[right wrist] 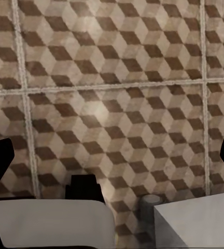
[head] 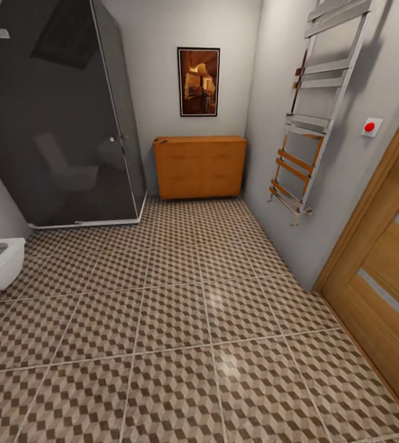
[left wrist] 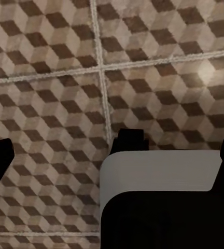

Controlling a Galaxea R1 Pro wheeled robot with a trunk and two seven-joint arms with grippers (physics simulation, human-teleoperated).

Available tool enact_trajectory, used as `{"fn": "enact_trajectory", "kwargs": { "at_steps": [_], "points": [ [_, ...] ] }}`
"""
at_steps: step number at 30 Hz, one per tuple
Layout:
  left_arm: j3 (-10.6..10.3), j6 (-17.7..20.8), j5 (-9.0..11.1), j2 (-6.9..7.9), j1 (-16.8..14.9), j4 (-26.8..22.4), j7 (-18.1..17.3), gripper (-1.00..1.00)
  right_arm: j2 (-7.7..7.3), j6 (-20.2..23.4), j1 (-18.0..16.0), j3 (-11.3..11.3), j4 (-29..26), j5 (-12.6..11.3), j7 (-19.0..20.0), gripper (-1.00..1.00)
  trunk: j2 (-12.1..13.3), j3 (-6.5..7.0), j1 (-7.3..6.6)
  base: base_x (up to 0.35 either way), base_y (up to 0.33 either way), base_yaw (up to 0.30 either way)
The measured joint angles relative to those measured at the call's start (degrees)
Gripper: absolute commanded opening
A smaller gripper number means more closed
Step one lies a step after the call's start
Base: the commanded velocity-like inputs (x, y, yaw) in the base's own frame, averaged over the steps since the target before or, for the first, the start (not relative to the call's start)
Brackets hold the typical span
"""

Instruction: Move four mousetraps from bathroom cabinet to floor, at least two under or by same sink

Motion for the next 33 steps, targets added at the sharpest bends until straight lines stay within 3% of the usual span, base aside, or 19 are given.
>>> {"fn": "enact_trajectory", "kwargs": {
  "at_steps": [13, 33],
  "points": [
    [-0.03, 0.06, 0.0, 0.0, 0.01, 0.0, 0.06, 1.0, 0.15, 0.0, 0.0, 0.0, 0.01, 0.03, -0.01, 1.0, 0.0, -0.73, -0.02, 0.053, 0.0, -0.138],
    [-0.08, 0.08, 0.0, 0.17, 0.01, -0.03, 0.19, 1.0, 0.3, -0.01, -0.01, -0.01, 0.01, 0.26, -0.02, 1.0, -0.01, -0.81, -0.04, 0.308, 0.0, -0.009]
  ]
}}
